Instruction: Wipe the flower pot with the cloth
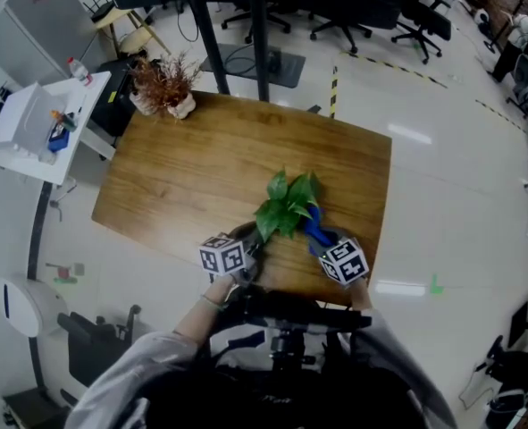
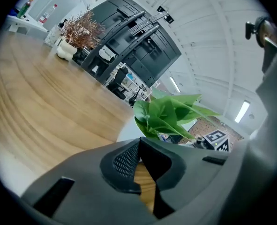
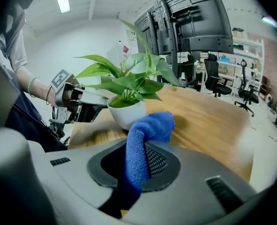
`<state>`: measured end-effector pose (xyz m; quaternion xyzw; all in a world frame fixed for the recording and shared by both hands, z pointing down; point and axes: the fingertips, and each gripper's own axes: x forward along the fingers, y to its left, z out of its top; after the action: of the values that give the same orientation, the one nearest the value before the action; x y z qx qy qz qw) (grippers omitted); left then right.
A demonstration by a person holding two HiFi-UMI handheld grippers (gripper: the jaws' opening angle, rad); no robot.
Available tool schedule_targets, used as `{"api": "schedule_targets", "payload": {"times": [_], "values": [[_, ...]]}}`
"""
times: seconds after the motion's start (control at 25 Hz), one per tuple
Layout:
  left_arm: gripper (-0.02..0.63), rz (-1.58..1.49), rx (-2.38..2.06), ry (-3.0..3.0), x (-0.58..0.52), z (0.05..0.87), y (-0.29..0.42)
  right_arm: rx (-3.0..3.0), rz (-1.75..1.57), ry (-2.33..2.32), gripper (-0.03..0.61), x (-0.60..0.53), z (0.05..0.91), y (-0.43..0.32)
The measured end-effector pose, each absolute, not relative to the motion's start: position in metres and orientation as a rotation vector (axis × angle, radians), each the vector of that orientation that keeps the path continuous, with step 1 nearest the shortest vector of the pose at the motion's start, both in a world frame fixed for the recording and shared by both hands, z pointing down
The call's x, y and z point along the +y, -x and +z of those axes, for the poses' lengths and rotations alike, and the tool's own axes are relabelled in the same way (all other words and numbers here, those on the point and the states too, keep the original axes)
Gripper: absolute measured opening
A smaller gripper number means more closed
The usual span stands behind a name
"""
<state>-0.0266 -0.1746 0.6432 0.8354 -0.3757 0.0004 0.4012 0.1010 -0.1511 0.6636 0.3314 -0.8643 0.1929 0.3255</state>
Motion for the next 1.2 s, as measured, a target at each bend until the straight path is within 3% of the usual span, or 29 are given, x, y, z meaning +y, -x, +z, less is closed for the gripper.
{"api": "schedule_targets", "payload": {"times": [0.28,1.2], "values": [[0.005,0.039,-0.904,-2.107,-0.161,0.651,0.014,-2.282,0.299,-0.700,0.060,-0.183,0.647,-0.096],[0.005,0.063,-1.001,-2.089,-0.228,0.663,0.050,-2.356,0.453,-0.497,0.060,-0.122,0.673,-0.007]]}}
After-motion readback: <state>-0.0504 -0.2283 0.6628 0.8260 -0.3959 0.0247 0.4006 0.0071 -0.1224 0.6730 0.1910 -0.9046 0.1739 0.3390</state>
